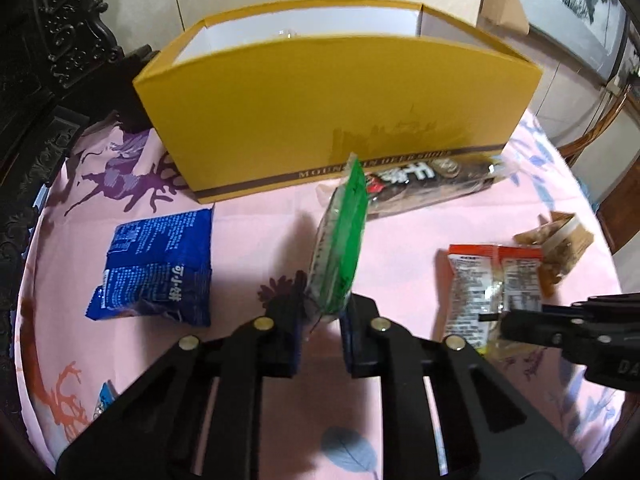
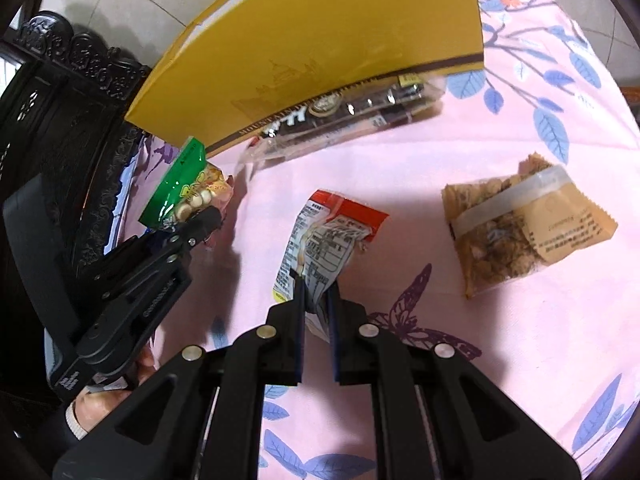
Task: Organize snacks
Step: 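Carry both bags over the yellow box and open both tools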
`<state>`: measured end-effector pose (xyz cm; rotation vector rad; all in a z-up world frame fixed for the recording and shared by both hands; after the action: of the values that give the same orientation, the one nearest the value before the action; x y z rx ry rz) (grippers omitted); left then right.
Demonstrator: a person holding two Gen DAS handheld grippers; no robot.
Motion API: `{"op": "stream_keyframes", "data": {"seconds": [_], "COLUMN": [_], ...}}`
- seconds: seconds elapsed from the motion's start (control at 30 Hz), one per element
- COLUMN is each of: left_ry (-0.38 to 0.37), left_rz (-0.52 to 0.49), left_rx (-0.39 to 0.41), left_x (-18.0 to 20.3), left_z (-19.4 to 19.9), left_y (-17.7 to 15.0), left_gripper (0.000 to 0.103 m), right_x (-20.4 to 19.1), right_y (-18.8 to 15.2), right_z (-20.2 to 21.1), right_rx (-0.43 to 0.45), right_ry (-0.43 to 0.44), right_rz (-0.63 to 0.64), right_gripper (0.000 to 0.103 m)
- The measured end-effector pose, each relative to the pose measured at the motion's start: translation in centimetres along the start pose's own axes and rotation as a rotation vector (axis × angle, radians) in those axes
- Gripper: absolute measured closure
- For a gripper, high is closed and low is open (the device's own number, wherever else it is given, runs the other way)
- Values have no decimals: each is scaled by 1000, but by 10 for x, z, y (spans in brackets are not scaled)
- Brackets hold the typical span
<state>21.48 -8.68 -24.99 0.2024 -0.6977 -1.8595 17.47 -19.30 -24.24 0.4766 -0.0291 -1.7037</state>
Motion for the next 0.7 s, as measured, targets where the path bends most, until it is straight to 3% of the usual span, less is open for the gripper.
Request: {"op": "stream_keyframes", "data": {"seconds": [0.23, 0.43, 0.57, 0.7], "left_ry": [-31, -22, -11, 5], "left_rz": [18, -2, 0, -8], "left_rx": [49, 132, 188, 227], "left_x": [6, 4, -1, -4], "left_z": [27, 62, 79, 84], "left_y": [16, 59, 102, 152], "left_gripper": [88, 88, 88, 88], "right_x": [-2, -2, -10, -22], "right_y": [5, 19, 54, 112], "right_z": [16, 47, 82, 114], "right_rx": [33, 90, 182, 292], "right_ry": [10, 23, 33, 28], "right_rz": [2, 17, 46, 86], "right_gripper": [93, 93, 93, 93]}}
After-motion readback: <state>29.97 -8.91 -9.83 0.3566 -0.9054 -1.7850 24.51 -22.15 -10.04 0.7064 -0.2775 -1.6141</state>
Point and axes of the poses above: each gripper's, at about its wrist camera, not at the fingertips, and z roughly against the way its jaws point, x to its right, y to its top, the point moved 8 cm from there along -z, roughly the way its jaws point, and after that the axes turned 13 degrees about -y, right-handed, at the moved point
